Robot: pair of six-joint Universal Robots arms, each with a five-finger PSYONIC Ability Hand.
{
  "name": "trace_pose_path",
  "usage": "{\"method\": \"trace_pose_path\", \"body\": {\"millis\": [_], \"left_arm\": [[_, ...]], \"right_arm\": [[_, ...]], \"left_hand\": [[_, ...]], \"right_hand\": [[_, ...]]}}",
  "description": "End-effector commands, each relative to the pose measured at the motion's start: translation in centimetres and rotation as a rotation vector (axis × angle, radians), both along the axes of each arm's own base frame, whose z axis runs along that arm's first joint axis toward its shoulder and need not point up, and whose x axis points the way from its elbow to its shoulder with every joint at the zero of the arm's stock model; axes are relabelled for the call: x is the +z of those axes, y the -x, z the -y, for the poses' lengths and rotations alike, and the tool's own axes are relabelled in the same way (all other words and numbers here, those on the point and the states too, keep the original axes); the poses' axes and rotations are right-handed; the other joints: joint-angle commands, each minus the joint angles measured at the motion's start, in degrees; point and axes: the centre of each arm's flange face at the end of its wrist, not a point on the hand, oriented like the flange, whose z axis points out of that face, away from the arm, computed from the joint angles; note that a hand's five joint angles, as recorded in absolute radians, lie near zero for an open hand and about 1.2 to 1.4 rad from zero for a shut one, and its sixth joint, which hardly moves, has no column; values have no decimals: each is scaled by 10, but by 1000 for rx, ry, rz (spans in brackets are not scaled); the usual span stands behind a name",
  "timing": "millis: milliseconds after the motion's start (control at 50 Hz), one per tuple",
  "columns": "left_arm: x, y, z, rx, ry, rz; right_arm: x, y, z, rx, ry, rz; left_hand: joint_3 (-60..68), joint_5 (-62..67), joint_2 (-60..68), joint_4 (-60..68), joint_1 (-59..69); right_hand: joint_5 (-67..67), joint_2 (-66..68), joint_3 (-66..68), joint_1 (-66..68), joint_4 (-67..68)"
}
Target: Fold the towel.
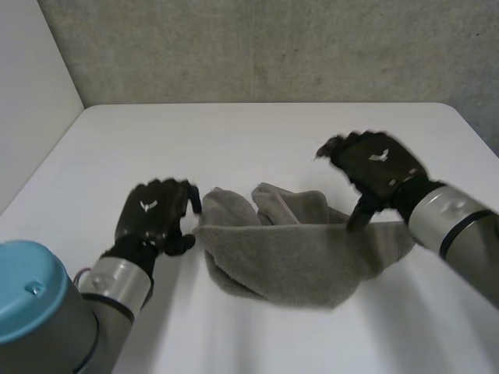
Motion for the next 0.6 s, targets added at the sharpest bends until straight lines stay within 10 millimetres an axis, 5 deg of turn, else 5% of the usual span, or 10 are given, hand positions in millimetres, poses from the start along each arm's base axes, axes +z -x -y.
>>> {"method": "trace_pose_path", "body": {"millis": [20,160,220,300,600], "left_arm": [[26,10,16,-36,69,-12],[16,23,23,-242,85,239],[8,24,23,-289,81,316],[-13,9,41,-287,31,448],[-37,5,44,-354,-67,404]], "right_arm": [[7,26,35,-135,-57,132],[-19,32,54,-173,-149,102],[-35,36,62,-183,-230,68],[-56,37,69,-181,-306,-3],[-92,57,82,-193,-328,-160]], "left_hand": [[-115,-118,-115,-120,-116],[-166,-169,-165,-170,-166],[-166,-169,-165,-170,-166],[-169,-172,-169,-174,-170],[-262,-265,-261,-266,-262]], "right_hand": [[-32,-39,-45,-27,-50],[11,5,-1,17,-6],[166,159,153,171,148],[164,158,152,170,147],[144,138,132,150,126]]}}
